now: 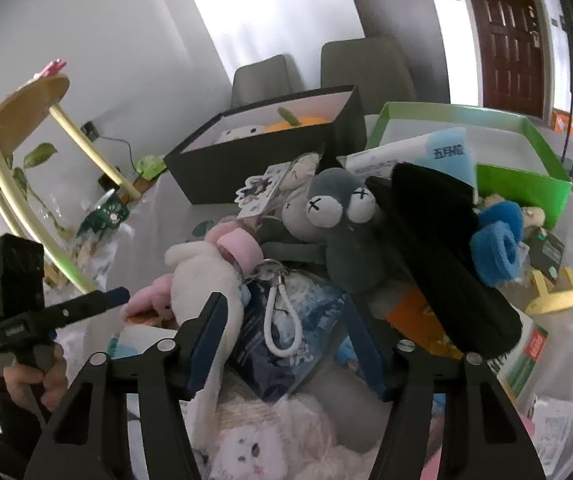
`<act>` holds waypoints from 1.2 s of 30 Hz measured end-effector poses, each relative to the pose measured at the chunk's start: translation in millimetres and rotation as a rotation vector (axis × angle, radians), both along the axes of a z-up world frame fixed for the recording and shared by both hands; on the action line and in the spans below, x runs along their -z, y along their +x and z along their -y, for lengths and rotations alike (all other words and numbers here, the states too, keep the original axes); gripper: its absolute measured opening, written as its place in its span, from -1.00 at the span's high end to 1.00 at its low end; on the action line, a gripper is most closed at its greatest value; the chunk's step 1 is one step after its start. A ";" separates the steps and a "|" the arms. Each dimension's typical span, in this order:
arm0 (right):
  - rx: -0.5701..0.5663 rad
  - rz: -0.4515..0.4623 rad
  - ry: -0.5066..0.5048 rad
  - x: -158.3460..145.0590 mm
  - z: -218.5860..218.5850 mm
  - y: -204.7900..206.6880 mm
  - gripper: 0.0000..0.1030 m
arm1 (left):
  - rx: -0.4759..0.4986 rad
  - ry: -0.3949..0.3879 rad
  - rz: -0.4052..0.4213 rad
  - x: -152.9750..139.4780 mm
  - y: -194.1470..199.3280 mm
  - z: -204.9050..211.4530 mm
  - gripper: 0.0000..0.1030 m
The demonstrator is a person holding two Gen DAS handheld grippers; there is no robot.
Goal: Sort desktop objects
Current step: 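Lower the open right tool toward the white braided keychain in the pile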
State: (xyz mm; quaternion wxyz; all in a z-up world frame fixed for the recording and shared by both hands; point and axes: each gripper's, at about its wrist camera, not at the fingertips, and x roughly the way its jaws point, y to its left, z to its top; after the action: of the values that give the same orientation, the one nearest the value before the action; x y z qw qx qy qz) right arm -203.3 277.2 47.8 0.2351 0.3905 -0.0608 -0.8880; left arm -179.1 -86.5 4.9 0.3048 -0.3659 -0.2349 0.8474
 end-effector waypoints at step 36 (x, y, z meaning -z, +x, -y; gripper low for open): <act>0.136 -0.033 0.353 26.0 46.1 -91.8 -0.14 | 0.108 0.043 0.053 19.5 -50.5 -8.3 -0.18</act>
State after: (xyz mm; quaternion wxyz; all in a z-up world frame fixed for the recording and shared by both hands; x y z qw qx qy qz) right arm -295.0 231.1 21.8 0.1034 0.4062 0.0736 -0.9049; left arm -229.5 -78.3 -14.6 0.3516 -0.3939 -0.2409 0.8144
